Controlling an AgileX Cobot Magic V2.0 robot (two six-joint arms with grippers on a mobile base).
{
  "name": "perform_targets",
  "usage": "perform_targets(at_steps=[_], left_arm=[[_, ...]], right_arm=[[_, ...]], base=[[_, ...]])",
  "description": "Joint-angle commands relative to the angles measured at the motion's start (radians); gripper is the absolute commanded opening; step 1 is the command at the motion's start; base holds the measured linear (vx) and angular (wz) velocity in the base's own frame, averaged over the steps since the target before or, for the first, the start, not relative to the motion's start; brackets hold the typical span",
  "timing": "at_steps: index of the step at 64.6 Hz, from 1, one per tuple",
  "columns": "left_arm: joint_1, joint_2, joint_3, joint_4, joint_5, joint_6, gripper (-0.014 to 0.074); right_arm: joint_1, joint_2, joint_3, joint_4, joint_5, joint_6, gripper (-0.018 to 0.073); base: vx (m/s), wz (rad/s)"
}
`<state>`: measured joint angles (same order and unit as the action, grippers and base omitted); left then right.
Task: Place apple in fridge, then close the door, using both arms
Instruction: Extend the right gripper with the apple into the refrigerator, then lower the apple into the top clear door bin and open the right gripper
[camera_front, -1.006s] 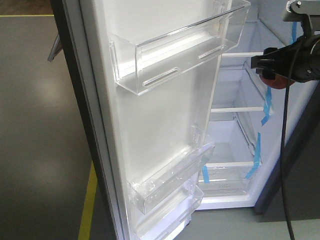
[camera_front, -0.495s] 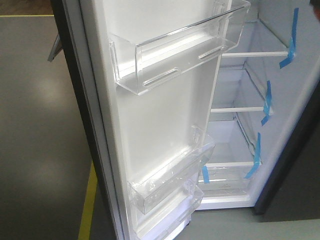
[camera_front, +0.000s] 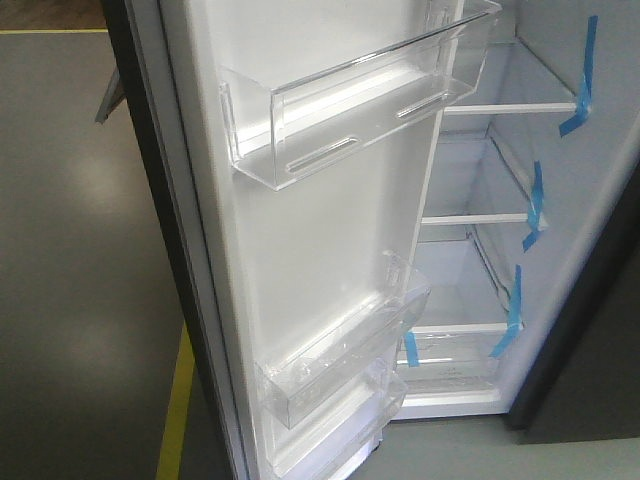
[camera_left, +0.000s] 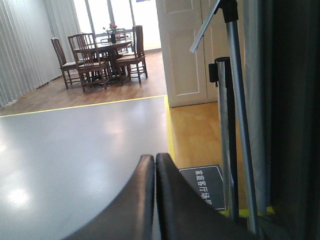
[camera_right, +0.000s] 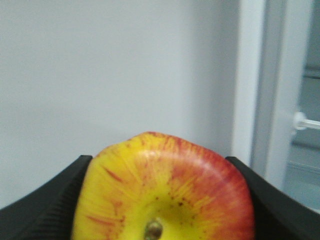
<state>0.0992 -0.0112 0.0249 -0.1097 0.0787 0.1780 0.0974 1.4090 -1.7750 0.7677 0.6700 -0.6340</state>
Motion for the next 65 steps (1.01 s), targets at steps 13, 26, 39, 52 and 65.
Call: perform_targets(at_steps=[13, 26, 39, 52, 65], left_arm=[[0.001, -0.016, 0.028, -0.002, -0.069, -0.008, -0.0005], [0.001, -0.016, 0.028, -0.002, -0.069, -0.008, -0.0005], [0.001, -0.016, 0.028, -0.002, -0.069, -0.008, -0.0005], [0.001, -0.016, 0.028, -0.002, -0.069, -0.008, -0.0005], [0.001, -0.016, 0.028, -0.002, -0.07, -0.008, -0.0005]], right_arm=[[-0.004, 0.206, -0.186, 0.134, 0.099, -0.105, -0.0001], [-0.004, 0.269, -0.211, 0.166, 0.14, -0.15, 0.0038], [-0.004, 0.272, -0.211, 0.18, 0.145, -0.152, 0.0226], [-0.004, 0.272, -0.21, 0.181, 0.153, -0.148, 0.0519], [-0.004, 0.272, -0.21, 0.18, 0.15, -0.146, 0.0657]], base=[[0.0, 0.0], [0.0, 0.0], [0.0, 0.0], [0.0, 0.0], [0.0, 0.0]])
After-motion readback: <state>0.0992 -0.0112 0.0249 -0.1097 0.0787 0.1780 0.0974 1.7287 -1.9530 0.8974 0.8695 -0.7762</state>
